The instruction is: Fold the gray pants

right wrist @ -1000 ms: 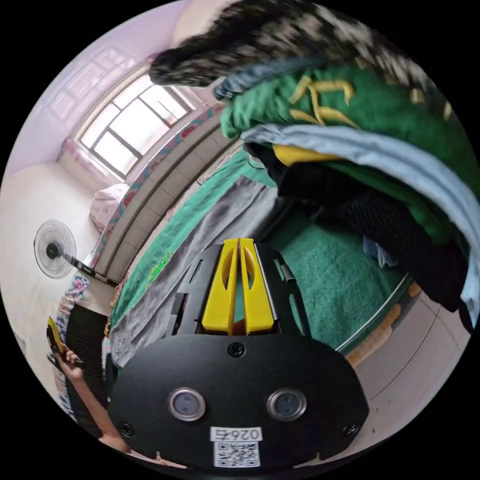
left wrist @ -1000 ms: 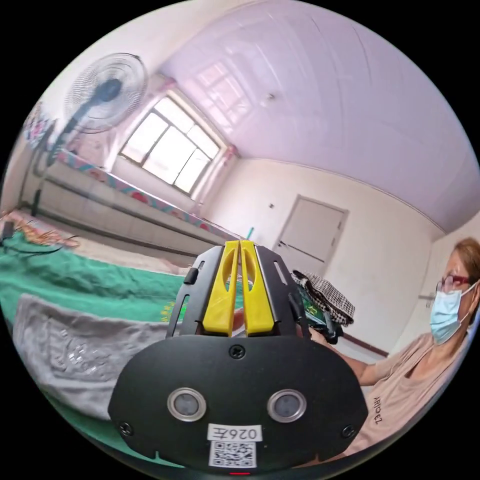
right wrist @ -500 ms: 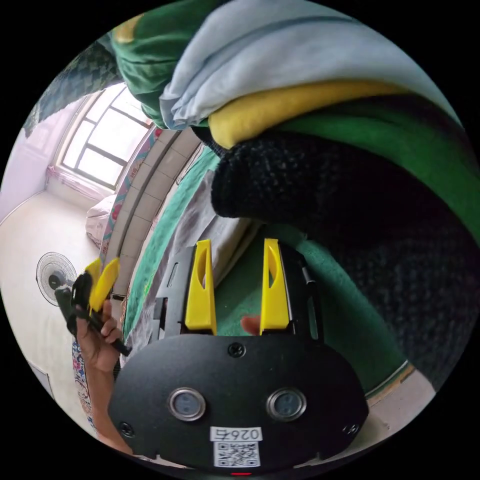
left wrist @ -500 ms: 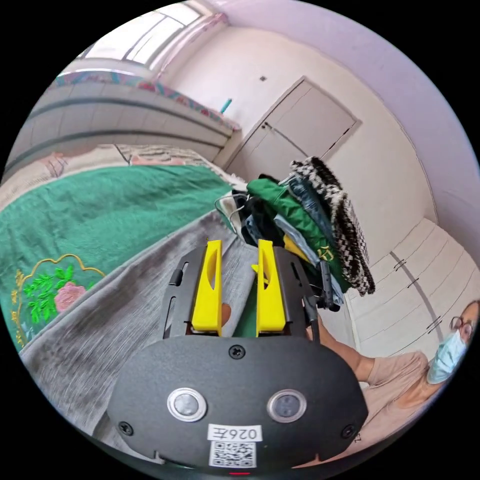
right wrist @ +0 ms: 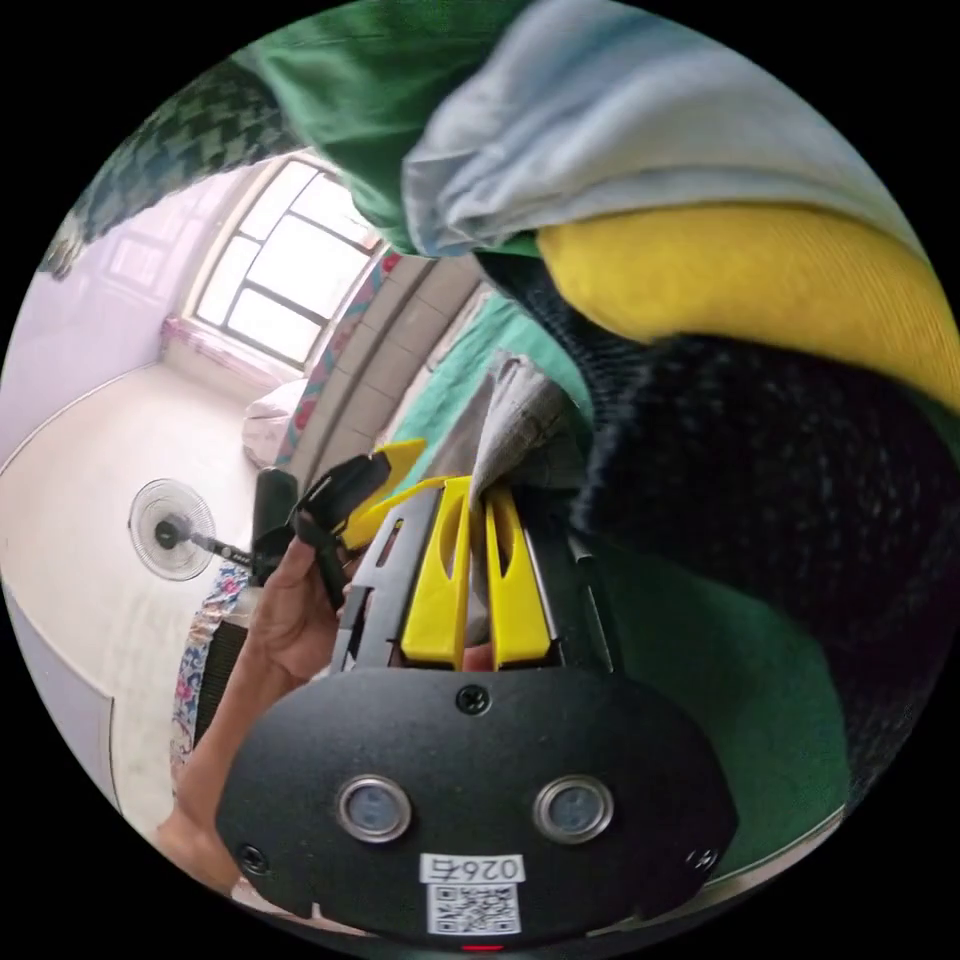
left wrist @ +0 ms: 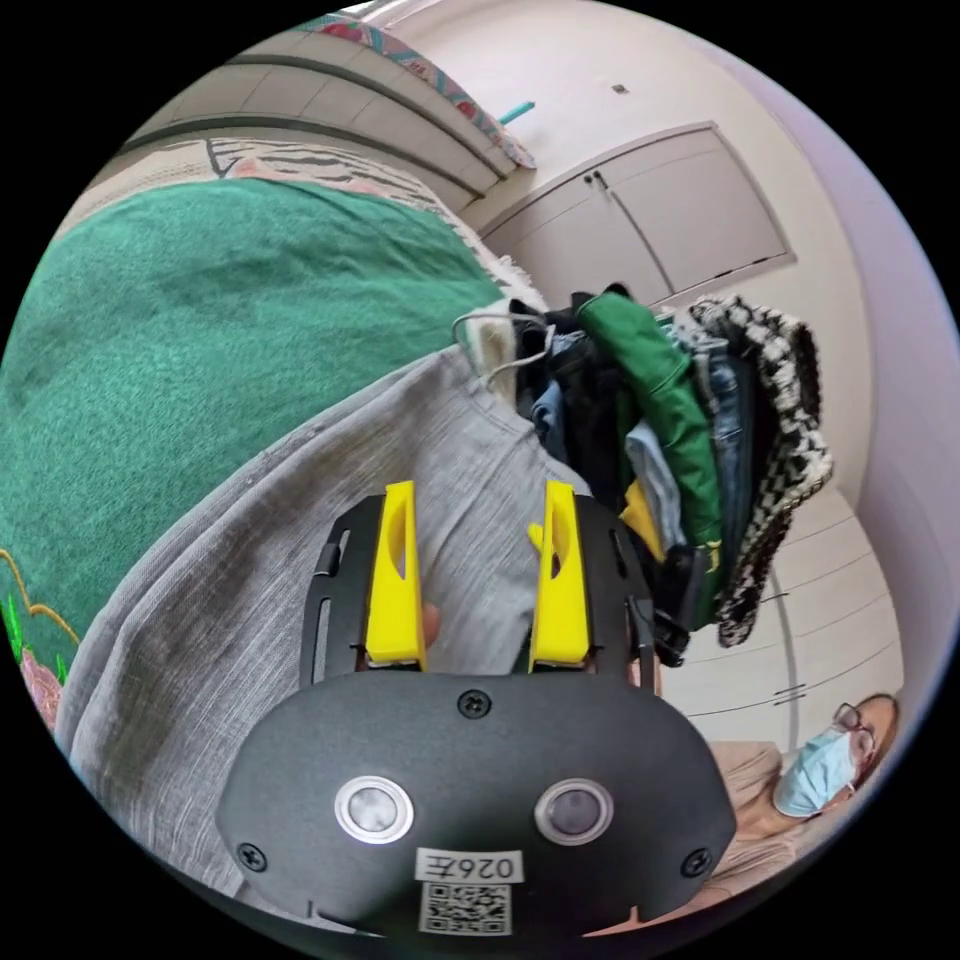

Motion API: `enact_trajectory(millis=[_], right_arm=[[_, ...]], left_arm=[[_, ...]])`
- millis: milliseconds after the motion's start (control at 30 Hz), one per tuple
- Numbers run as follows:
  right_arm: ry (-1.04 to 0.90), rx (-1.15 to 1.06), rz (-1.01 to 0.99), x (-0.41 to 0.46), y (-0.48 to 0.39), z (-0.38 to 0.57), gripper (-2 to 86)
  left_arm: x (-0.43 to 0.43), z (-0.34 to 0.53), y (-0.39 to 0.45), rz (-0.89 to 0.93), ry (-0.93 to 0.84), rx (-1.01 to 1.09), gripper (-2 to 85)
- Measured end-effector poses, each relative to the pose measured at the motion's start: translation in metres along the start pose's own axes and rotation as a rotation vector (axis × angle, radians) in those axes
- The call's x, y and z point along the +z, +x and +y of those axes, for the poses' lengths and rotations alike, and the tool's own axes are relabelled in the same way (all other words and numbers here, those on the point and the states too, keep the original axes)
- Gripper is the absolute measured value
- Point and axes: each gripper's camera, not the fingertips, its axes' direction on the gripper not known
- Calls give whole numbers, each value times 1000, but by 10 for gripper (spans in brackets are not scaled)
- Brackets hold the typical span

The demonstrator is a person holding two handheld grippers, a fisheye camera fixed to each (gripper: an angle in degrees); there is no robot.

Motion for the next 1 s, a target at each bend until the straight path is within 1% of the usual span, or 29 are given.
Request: enact_trajectory(millis=[67, 133, 167, 200, 233, 267, 300, 333, 367, 400, 433, 500, 567, 633, 700, 833, 900, 967, 1000], right_arm=[[-5, -70, -85, 8, -18, -2, -12], [-21, -178, -96, 16, -41, -5, -13], [-33, -269, -77, 21, -60, -6, -14], [-37, -319, -66, 23, -71, -6, -15], [-43, -416, -43, 28, -93, -5, -14], [-44, -511, -25, 33, -115, -1, -14], [-44, -559, -19, 35, -125, 1, -14], [-45, -652, -22, 40, -146, 6, -15], [-56, -729, -35, 45, -164, 11, -15], [-66, -756, -35, 48, -172, 13, -15], [-59, -803, -50, 51, -186, 16, -15], [-64, -849, -94, 56, -201, 14, -14], [-83, -888, -179, 63, -223, 6, -15], [-105, -926, -223, 71, -245, 5, -15], [-125, -976, -247, 82, -271, 12, -14], [-187, -1119, -267, 119, -337, 45, -7], [-242, -1149, -315, 139, -360, 58, 5], [-400, -1160, -362, 169, -387, 65, 27], [-448, -1166, -367, 175, -392, 65, 30]], left_arm=[[-33, -21, 13, 113, 30, 7, 223], [-52, -36, 28, 174, 8, 18, 270], [-64, -45, 41, 188, -25, 41, 301], [-70, -50, 48, 184, -45, 55, 316], [-82, -56, 63, 152, -90, 84, 318], [-91, -61, 75, 94, -147, 103, 304], [-96, -62, 79, 61, -179, 108, 290], [-104, -63, 84, 3, -241, 107, 242], [-116, -61, 85, -43, -273, 91, 176], [-124, -58, 85, -67, -279, 82, 155], [-142, -50, 83, -98, -273, 63, 111], [-178, -33, 77, -68, -225, 56, 92], [-230, 0, 68, -4, -147, 51, 79], [-268, 30, 63, 4, -107, 53, 75], [-304, 66, 57, -29, -82, 58, 71], [-382, 171, 27, -129, 3, 32, 62], [-415, 222, 2, -122, 62, -5, 58], [-456, 294, -41, -149, 147, -89, 55], [-466, 312, -54, -154, 166, -117, 56]])
